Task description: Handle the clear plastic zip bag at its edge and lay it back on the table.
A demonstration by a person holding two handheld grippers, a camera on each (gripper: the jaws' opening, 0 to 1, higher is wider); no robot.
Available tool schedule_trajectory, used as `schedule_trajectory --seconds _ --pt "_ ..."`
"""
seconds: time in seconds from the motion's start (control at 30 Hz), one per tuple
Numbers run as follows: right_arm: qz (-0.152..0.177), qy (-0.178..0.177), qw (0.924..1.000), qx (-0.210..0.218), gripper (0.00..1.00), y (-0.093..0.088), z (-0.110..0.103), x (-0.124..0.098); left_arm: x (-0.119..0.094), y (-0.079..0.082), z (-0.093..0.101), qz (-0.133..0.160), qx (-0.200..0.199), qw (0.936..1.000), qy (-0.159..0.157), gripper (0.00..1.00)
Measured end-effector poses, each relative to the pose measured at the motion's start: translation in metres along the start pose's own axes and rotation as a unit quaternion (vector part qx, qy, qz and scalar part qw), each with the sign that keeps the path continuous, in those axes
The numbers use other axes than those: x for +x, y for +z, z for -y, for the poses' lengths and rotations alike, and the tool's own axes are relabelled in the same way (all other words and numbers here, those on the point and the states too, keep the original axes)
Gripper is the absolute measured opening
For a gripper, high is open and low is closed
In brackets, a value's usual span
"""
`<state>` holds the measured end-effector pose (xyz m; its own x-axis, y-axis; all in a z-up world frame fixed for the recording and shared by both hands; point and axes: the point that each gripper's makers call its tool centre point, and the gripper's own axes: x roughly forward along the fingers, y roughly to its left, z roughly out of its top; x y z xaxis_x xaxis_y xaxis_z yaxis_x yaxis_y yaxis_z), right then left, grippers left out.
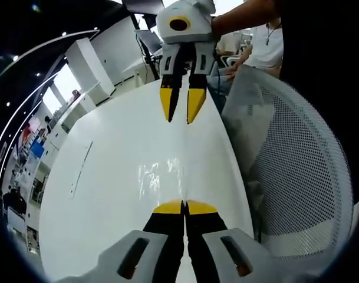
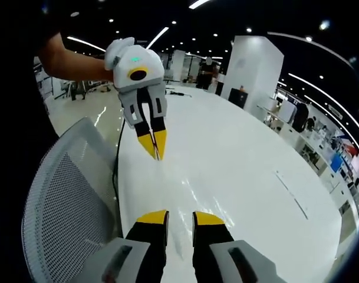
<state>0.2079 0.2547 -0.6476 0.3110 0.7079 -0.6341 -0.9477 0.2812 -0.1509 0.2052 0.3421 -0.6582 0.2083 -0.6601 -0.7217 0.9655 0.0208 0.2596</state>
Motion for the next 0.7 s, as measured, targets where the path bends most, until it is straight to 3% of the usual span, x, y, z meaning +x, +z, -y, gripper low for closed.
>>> schedule_trajectory --seconds 0.7 --pt "0.008 -0.001 0.9999 0.007 0.12 0.0065 -0.0009 0.0015 0.0014 0.0015 -0.0001 -0.003 0.011 0.9999 0.001 0.00"
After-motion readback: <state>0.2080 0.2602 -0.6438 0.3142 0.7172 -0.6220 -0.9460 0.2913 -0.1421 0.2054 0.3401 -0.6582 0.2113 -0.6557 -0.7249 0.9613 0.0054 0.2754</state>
